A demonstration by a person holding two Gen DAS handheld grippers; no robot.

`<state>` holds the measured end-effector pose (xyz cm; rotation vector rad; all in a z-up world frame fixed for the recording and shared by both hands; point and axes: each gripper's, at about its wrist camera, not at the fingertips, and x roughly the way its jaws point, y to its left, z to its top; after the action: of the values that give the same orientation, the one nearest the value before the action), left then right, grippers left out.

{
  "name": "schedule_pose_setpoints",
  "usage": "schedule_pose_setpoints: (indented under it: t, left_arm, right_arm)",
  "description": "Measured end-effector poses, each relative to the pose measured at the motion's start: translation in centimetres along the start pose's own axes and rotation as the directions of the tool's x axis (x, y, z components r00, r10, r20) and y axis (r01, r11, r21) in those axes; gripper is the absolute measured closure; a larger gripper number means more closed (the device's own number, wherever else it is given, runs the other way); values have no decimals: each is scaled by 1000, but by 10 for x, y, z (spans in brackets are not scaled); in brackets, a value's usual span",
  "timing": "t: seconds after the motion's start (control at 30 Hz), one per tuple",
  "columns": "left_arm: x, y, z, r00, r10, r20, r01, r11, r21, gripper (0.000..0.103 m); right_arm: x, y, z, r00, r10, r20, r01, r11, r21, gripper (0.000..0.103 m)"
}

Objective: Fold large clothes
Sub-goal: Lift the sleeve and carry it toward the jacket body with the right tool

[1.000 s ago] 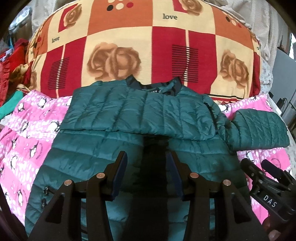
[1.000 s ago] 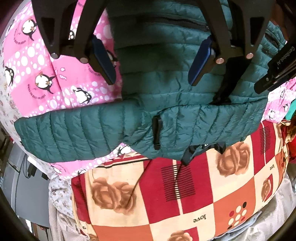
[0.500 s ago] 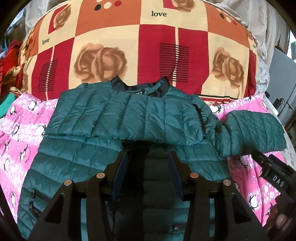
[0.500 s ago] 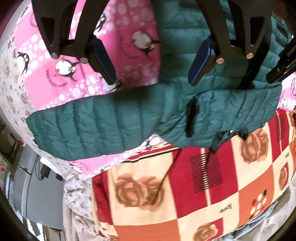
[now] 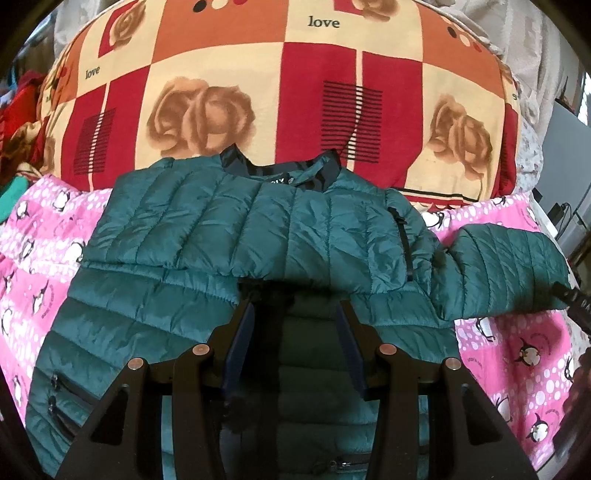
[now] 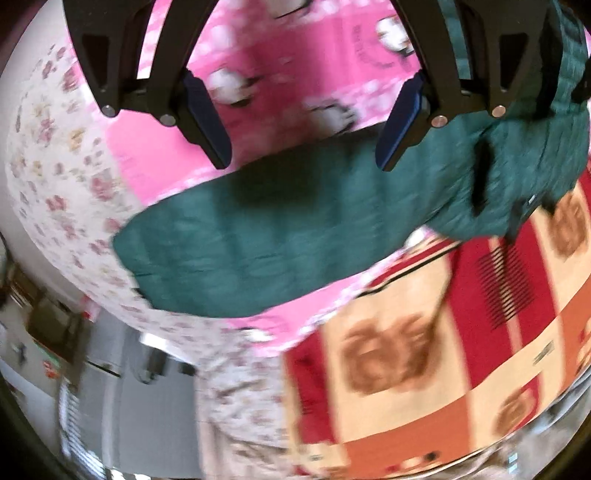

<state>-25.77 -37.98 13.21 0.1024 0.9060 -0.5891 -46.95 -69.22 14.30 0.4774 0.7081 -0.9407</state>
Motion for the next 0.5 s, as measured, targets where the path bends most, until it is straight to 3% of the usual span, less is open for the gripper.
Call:
schedule_pose_setpoints:
  t: [0.2,0.5]
  left_arm:
    - [3,6,-2,1000,3,-5,-3,1000,-12,86]
    - [5,13,4,998,55,23,-56,998,36,86]
  right_arm:
    - [29,-82,28,997,-68,-30,73,974,214,15]
    - [82,-143,52,983,-154,-99,179,924,339,14]
